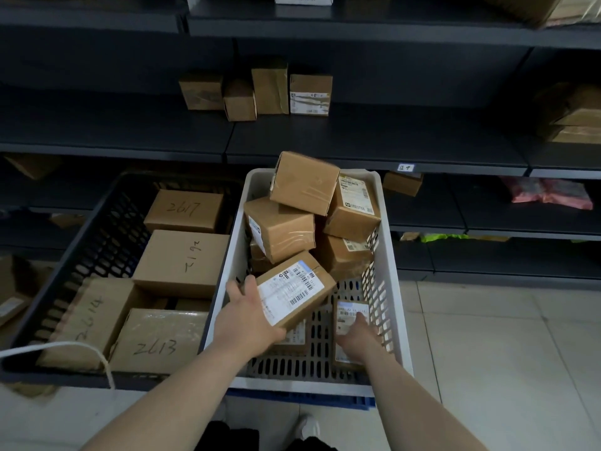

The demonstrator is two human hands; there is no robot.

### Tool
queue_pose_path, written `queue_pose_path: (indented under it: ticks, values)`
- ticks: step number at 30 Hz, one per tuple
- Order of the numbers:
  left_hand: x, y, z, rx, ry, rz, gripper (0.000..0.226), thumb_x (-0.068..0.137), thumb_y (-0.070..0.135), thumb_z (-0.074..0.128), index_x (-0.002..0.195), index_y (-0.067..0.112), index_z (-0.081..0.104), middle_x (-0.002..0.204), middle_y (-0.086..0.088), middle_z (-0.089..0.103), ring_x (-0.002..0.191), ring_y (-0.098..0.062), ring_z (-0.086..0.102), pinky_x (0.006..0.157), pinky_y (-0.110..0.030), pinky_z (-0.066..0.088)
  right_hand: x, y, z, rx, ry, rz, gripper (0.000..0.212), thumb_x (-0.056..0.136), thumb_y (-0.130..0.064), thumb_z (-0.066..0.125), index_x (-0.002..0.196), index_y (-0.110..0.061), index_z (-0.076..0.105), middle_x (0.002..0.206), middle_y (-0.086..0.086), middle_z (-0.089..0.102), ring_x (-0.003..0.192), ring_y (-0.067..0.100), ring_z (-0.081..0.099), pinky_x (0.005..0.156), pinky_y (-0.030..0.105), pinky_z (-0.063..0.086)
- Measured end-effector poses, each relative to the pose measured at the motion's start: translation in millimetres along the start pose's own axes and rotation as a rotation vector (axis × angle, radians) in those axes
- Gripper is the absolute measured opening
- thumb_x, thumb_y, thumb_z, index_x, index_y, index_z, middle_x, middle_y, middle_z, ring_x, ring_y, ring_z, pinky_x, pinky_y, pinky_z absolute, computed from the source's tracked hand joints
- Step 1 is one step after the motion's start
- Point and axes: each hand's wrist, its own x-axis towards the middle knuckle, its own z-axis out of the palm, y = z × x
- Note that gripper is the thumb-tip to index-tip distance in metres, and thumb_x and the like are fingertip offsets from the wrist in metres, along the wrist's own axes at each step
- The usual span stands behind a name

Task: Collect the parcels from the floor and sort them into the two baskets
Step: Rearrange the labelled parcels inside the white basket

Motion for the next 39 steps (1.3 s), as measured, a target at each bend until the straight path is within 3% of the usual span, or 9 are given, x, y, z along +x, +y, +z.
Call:
queue_pose_path:
  ticks: [3,6,13,17,27,33,35,39]
  values:
    - [-2,3,4,0.045,0.053,-0.003,0.111,0.058,0.061,0.077,0.138,0.021,0.01,0.131,-0.008,0.021,0.083,-0.013,0.048,0.062,-0.022,0.041,9,1,8,-0.12,0.043,0.004,0.074,0.09,-0.013,0.061,0.15,-0.025,0.019,0.152,0.017,0.027,0.135,0.035,0.037,0.103,0.045,0.042]
    - [0,4,9,0.067,0.068,0.005,0.113,0.054,0.064,0.077,0.135,0.021,0.012,0.128,-0.007,0.024,0.093,-0.016,0.053,0.065,-0.023,0.046,16,-3,13,-0.296,0.097,-0.014,0.072,0.087,-0.017,0.063,0.146,-0.023,0.023,0.143,0.021,0.036,0.127,0.034,0.044,0.096,0.041,0.047]
    - [5,6,9,0.15,0.035,0.018,0.115,0.054,0.07,0.071,0.137,0.023,0.007,0.125,-0.006,0.022,0.101,-0.019,0.051,0.075,-0.027,0.05,30,-10,24,-0.447,0.109,0.027,0.102,0.089,-0.024,0.061,0.153,-0.022,-0.018,0.153,0.029,0.017,0.127,0.037,0.045,0.089,0.036,0.05]
    - [8,5,8,0.147,0.024,0.03,0.115,0.054,0.071,0.071,0.137,0.024,0.007,0.124,-0.005,0.023,0.104,-0.017,0.048,0.077,-0.026,0.048,32,-12,25,-0.467,0.12,0.017,0.108,0.087,-0.025,0.063,0.152,-0.022,-0.022,0.153,0.03,0.015,0.129,0.041,0.043,0.092,0.039,0.05]
    - [5,-1,6,0.089,0.021,0.051,0.117,0.052,0.069,0.073,0.138,0.022,0.01,0.124,-0.005,0.024,0.106,-0.019,0.049,0.078,-0.028,0.05,-22,-17,-10,-0.278,0.211,-0.091,0.124,0.073,-0.048,0.074,0.152,-0.027,-0.02,0.146,0.022,0.027,0.114,0.034,0.055,0.077,0.037,0.051]
    - [0,-2,0,0.074,-0.003,0.078,0.115,0.055,0.066,0.073,0.139,0.017,0.013,0.13,-0.007,0.031,0.109,-0.022,0.05,0.081,-0.032,0.051,-74,-19,-37,-0.322,0.29,-0.16,0.12,0.074,-0.06,0.065,0.152,-0.024,-0.019,0.147,0.023,0.027,0.119,0.034,0.052,0.087,0.037,0.049]
    - [-1,0,1,0.042,-0.022,0.049,0.112,0.055,0.068,0.073,0.137,0.018,0.015,0.128,-0.007,0.035,0.106,-0.021,0.051,0.076,-0.031,0.05,-88,-19,-46,-0.331,0.339,-0.194,0.119,0.073,-0.061,0.062,0.152,-0.024,-0.02,0.141,0.021,0.033,0.118,0.032,0.051,0.091,0.037,0.047]
    - [-4,12,6,-0.04,-0.075,-0.014,0.107,0.057,0.07,0.071,0.133,0.018,0.018,0.122,-0.005,0.037,0.093,-0.016,0.045,0.063,-0.029,0.041,-110,-15,-69,-0.355,0.427,-0.216,0.12,0.07,-0.066,0.061,0.151,-0.026,-0.018,0.125,0.015,0.039,0.105,0.03,0.055,0.083,0.036,0.048]
